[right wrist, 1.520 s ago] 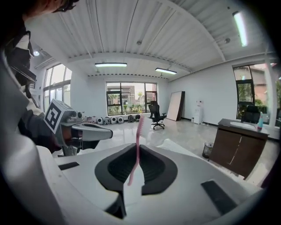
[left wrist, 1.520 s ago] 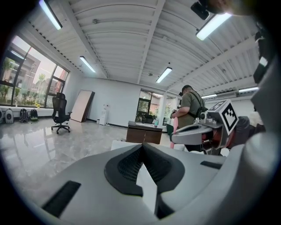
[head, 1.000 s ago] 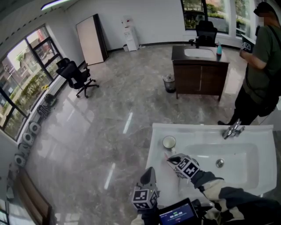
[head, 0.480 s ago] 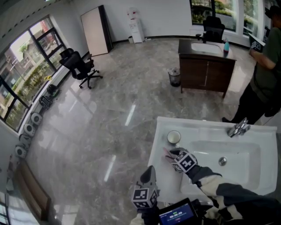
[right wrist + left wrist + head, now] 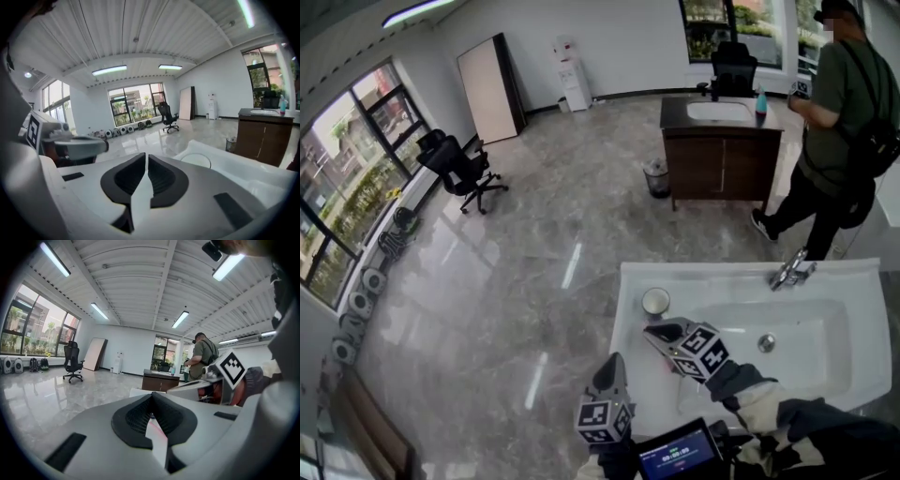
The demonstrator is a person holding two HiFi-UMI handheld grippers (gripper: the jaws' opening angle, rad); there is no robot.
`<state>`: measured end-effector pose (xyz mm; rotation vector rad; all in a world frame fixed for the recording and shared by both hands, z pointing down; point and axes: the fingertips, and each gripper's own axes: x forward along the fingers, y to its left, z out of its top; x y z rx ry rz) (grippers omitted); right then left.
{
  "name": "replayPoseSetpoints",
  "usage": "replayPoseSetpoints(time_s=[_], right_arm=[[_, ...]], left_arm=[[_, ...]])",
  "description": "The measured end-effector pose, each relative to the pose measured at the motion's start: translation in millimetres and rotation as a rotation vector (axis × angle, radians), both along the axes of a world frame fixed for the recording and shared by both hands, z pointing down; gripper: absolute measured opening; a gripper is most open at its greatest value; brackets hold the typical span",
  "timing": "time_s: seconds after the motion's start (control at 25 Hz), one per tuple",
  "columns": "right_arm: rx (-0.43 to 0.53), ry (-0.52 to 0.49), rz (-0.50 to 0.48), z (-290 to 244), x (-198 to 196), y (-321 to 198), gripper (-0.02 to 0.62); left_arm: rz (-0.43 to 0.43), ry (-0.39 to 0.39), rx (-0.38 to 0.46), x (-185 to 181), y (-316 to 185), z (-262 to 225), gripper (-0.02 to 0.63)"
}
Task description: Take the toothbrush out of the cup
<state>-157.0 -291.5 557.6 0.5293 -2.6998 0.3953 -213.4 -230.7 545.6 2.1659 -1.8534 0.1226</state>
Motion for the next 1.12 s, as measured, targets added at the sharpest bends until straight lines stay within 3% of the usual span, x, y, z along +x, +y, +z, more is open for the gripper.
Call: replayPoseSetpoints(time_s=[0.08,0.16,0.48,1.12], right_arm=[[0.046,-0.105,0.013,-44.4,6.3,1.5,0.003],[0.103,-0.143,0.032,-74.4,15.2,-0.6,0.002],[0.179,-0.079,0.191,-79.7,58.9,-12.6,0.000],[0.216,-0.017,0.179,-66.7,61.3,-1.8,0.000]], left_arm=[[0.013,-0.006,0.022,1.5,-5.5,-10.3,0.005],[0.026,-0.004,0.048,5.2,-11.9,-22.6,0.005],[0.044,-0.028,0.112,12.4,-24.0,-56.3,0.005],[0.040,-0.049,0.118,21.7,-29.3,-60.6,0.005]])
